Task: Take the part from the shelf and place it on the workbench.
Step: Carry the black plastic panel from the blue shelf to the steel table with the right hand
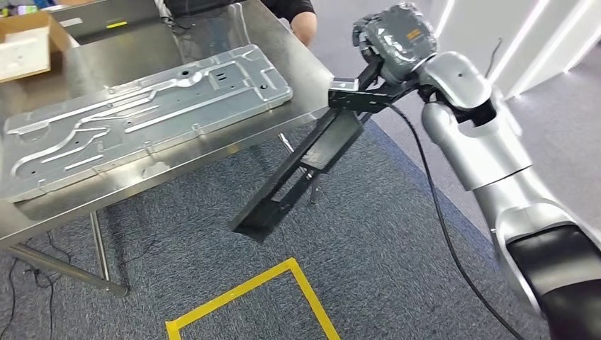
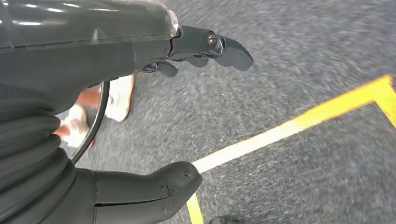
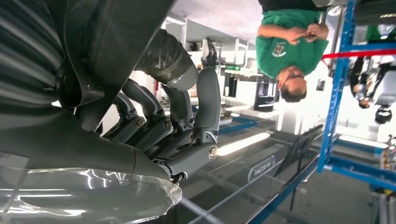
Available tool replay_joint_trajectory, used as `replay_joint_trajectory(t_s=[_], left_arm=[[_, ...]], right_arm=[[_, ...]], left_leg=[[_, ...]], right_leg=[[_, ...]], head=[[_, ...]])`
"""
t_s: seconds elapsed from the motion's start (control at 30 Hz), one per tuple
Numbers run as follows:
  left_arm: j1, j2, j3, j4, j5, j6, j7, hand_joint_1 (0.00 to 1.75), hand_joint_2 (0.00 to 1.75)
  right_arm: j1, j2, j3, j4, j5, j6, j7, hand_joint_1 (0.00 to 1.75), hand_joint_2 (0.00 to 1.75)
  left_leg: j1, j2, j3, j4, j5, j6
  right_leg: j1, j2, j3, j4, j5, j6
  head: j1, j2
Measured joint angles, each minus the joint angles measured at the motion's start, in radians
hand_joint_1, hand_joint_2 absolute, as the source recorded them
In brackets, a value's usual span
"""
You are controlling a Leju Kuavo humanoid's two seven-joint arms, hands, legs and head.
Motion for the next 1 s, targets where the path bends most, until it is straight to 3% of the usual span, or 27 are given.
replay_joint_trajectory(t_s=[0.07, 0.1, 0.17, 0.23, 0.3, 0.33, 0.37, 0.4, 0.47, 0.53, 0.6, 0.67, 0.7, 0.77, 0.8, 0.87, 0.9, 0.93, 1.0], left_arm=[[-0.001, 0.0, 0.006, 0.0, 0.001, -0.003, 0.0, 0.0, 1.75], [-0.001, 0.0, 0.007, 0.0, 0.0, -0.006, -0.001, 0.0, 1.75], [0.001, 0.0, 0.007, 0.0, -0.002, -0.011, -0.001, 0.0, 1.75], [0.001, 0.001, 0.008, 0.0, -0.003, -0.013, -0.002, 0.0, 1.75], [-0.005, 0.001, 0.008, 0.0, -0.007, -0.014, -0.004, 0.0, 1.75], [-0.007, 0.001, 0.008, 0.0, -0.009, -0.015, -0.005, 0.0, 1.75], [-0.008, 0.001, 0.008, 0.0, -0.011, -0.016, -0.005, 0.0, 1.75], [-0.009, 0.001, 0.008, 0.0, -0.013, -0.018, -0.006, 0.0, 1.75], [-0.009, 0.001, 0.008, 0.0, -0.015, -0.022, -0.006, 0.0, 1.75], [-0.011, 0.001, 0.008, 0.0, -0.016, -0.025, -0.006, 0.0, 1.75], [-0.013, 0.0, 0.008, 0.0, -0.019, -0.027, -0.005, 0.0, 1.75], [-0.012, 0.001, 0.008, 0.0, -0.022, -0.029, -0.004, 0.0, 1.75], [-0.011, 0.001, 0.007, 0.0, -0.023, -0.029, -0.002, 0.0, 1.75], [-0.011, 0.001, 0.007, 0.0, -0.025, -0.029, 0.0, 0.0, 1.75], [-0.013, 0.001, 0.007, 0.0, -0.025, -0.029, 0.002, 0.0, 1.75], [-0.015, 0.002, 0.007, 0.0, -0.026, -0.029, 0.004, 0.0, 1.75], [-0.015, 0.002, 0.007, 0.0, -0.026, -0.029, 0.005, 0.0, 1.75], [-0.014, 0.002, 0.007, 0.0, -0.027, -0.029, 0.006, 0.0, 1.75], [-0.014, 0.003, 0.007, 0.0, -0.028, -0.029, 0.007, 0.0, 1.75]], right_arm=[[-0.021, -0.036, -0.002, -0.003, -0.019, 0.016, -0.004, 1.75, 1.75], [-0.031, -0.05, -0.003, -0.005, -0.027, 0.023, -0.005, 1.75, 1.75], [-0.046, -0.072, -0.004, -0.011, -0.037, 0.033, -0.004, 1.75, 1.75], [-0.056, -0.09, -0.006, -0.016, -0.041, 0.038, -0.004, 1.75, 1.75], [-0.062, -0.107, -0.008, -0.019, -0.044, 0.039, -0.003, 1.75, 1.75], [-0.064, -0.113, -0.008, -0.02, -0.045, 0.04, -0.001, 1.75, 1.75], [-0.065, -0.118, -0.008, -0.02, -0.046, 0.042, 0.0, 1.75, 1.75], [-0.066, -0.122, -0.008, -0.02, -0.047, 0.042, 0.002, 1.75, 1.75], [-0.075, -0.124, -0.008, -0.02, -0.049, 0.043, 0.003, 1.75, 1.75], [-0.094, -0.125, -0.008, -0.021, -0.05, 0.043, 0.005, 1.75, 1.75], [-0.109, -0.126, -0.008, -0.022, -0.053, 0.041, 0.013, 1.75, 1.75], [-0.115, -0.128, -0.008, -0.021, -0.056, 0.039, 0.022, 1.75, 1.75], [-0.117, -0.128, -0.008, -0.021, -0.057, 0.038, 0.025, 1.75, 1.75], [-0.124, -0.13, -0.008, -0.018, -0.061, 0.037, 0.03, 1.75, 1.75], [-0.128, -0.132, -0.009, -0.016, -0.063, 0.037, 0.033, 1.75, 1.75], [-0.134, -0.136, -0.009, -0.011, -0.066, 0.037, 0.036, 1.75, 1.75], [-0.135, -0.137, -0.009, -0.009, -0.066, 0.037, 0.037, 1.75, 1.75], [-0.135, -0.137, -0.009, -0.007, -0.066, 0.037, 0.037, 1.75, 1.75], [-0.136, -0.137, -0.009, -0.005, -0.066, 0.036, 0.037, 1.75, 1.75]], left_leg=[[-0.008, 0.028, 0.038, -0.077, 0.016, 0.011], [-0.012, 0.028, 0.039, -0.081, 0.011, 0.019], [-0.011, 0.004, 0.042, -0.085, 0.011, 0.033], [-0.009, -0.016, 0.049, -0.09, 0.013, 0.047], [-0.008, -0.036, 0.052, -0.093, 0.013, 0.057], [-0.009, -0.047, 0.053, -0.092, 0.013, 0.061], [-0.01, -0.06, 0.054, -0.092, 0.012, 0.062], [-0.011, -0.074, 0.056, -0.092, 0.012, 0.063], [-0.012, -0.1, 0.061, -0.09, 0.01, 0.062], [-0.012, -0.123, 0.059, -0.084, 0.007, 0.057], [-0.009, -0.145, 0.05, -0.081, 0.006, 0.048], [-0.005, -0.163, 0.045, -0.083, 0.008, 0.035], [-0.007, -0.154, 0.042, -0.079, 0.004, 0.029], [-0.01, -0.101, 0.017, -0.022, -0.033, 0.017], [-0.01, -0.07, -0.008, 0.035, -0.063, 0.011], [-0.004, -0.045, -0.067, 0.156, -0.112, 0.002], [-0.002, -0.042, -0.082, 0.183, -0.114, -0.001], [0.0, -0.04, -0.077, 0.172, -0.097, -0.002], [-0.001, -0.021, -0.016, 0.052, -0.031, 0.002]], right_leg=[[0.007, -0.017, 0.002, 0.004, -0.007, 0.009], [0.01, -0.026, 0.003, 0.004, -0.009, 0.014], [0.008, -0.036, 0.01, 0.005, -0.016, 0.024], [0.001, 0.0, -0.002, 0.045, -0.046, 0.032], [-0.001, 0.053, -0.059, 0.161, -0.104, 0.034], [-0.001, 0.066, -0.097, 0.23, -0.128, 0.033], [-0.001, 0.072, -0.128, 0.279, -0.137, 0.033], [-0.001, 0.074, -0.143, 0.295, -0.127, 0.031], [-0.002, 0.082, -0.12, 0.217, -0.057, 0.026], [-0.005, 0.125, -0.07, 0.086, 0.01, 0.019], [-0.004, 0.156, -0.045, 0.023, 0.025, 0.015], [-0.003, 0.141, -0.039, 0.014, 0.023, 0.011], [-0.005, 0.13, -0.035, 0.009, 0.024, 0.007], [-0.01, 0.105, -0.025, -0.001, 0.025, -0.002], [-0.009, 0.094, -0.021, -0.002, 0.024, -0.005], [-0.007, 0.071, -0.018, -0.002, 0.02, -0.009], [-0.007, 0.061, -0.017, -0.002, 0.018, -0.008], [-0.008, 0.052, -0.015, -0.001, 0.016, -0.007], [-0.008, 0.036, -0.008, -0.001, 0.01, -0.003]], head=[[0.001, 0.0], [0.001, 0.0], [0.001, 0.0], [0.001, 0.0], [0.001, 0.0], [0.002, 0.0], [0.002, 0.0], [0.002, 0.0], [0.002, 0.0], [0.002, 0.0], [0.002, 0.0], [0.001, 0.0], [0.001, 0.0], [0.001, 0.0], [0.001, 0.0], [0.0, 0.0], [0.0, 0.0], [0.0, 0.0], [0.0, 0.0]])
